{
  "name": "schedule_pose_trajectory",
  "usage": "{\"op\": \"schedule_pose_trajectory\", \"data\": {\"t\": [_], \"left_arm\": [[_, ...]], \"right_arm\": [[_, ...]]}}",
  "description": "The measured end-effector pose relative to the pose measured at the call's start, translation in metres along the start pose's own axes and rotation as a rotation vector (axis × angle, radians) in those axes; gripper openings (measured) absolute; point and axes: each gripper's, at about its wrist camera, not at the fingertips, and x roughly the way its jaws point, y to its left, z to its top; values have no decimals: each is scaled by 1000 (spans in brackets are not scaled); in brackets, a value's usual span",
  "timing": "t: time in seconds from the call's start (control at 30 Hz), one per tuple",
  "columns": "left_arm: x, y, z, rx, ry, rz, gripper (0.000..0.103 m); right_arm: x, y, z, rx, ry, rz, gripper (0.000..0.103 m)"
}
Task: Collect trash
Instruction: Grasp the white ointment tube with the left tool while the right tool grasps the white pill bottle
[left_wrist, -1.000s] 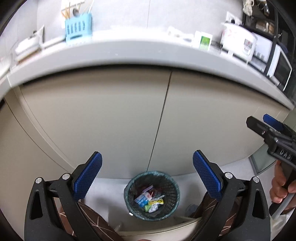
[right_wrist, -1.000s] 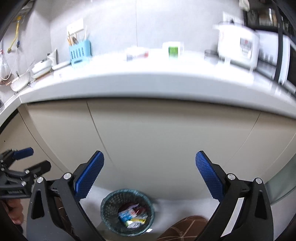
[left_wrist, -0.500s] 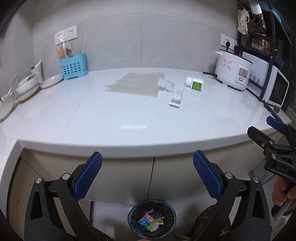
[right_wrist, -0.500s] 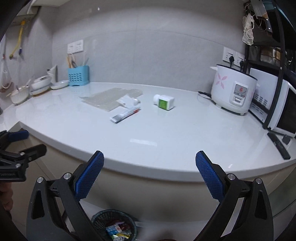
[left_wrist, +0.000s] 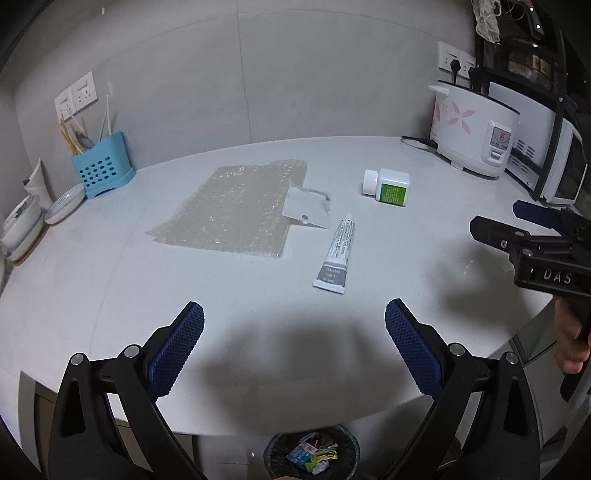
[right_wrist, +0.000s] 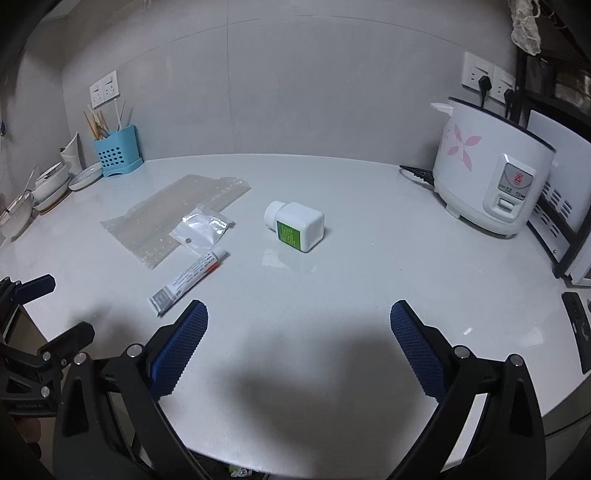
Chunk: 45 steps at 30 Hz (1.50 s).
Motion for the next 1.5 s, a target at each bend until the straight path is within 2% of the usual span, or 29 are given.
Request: {"op": "schedule_pose_trajectory", "data": {"t": [0.13,0.33,0.53,0.63,0.7,0.73,0.8,0.9,1.03,1.1,1.17,1.2,1.3,1.5], "left_arm": [[31,-7,19,6,37,-26,97],[77,-21,41,10,88,-20,96],[106,-25,51,3,121,-19,95],[117,-27,51,0,142,-25,93],[122,-29,51,-1,154,-20,89],[123,-30,51,-1,161,-18,88],[125,-33,51,3,173,5,82],[126,-35,53,-8,182,28,73],[127,-37,58,-31,197,54,60],[128,-40,60,-25,199,59,50],[127,-41,62,-28,200,46,48],[127,-41,63,-34,198,33,48],[125,-44,66,-40,190,12,48],[124,-47,68,-51,206,24,49]], "right_arm": [[45,-12,37,15,54,56,95],[119,-17,83,-19,121,105,95],[166,-11,85,-51,234,116,95],[179,-14,76,-13,236,134,95],[181,-15,73,16,216,145,94],[179,-14,74,18,225,106,94],[173,-11,74,8,204,146,94],[172,-8,72,-6,209,142,91],[173,-11,71,-9,207,108,77],[171,-12,71,-9,198,114,62],[169,-12,71,-8,192,120,52],[169,-13,71,-7,191,120,51],[168,-15,70,5,190,130,51],[167,-20,70,28,183,141,50]]}}
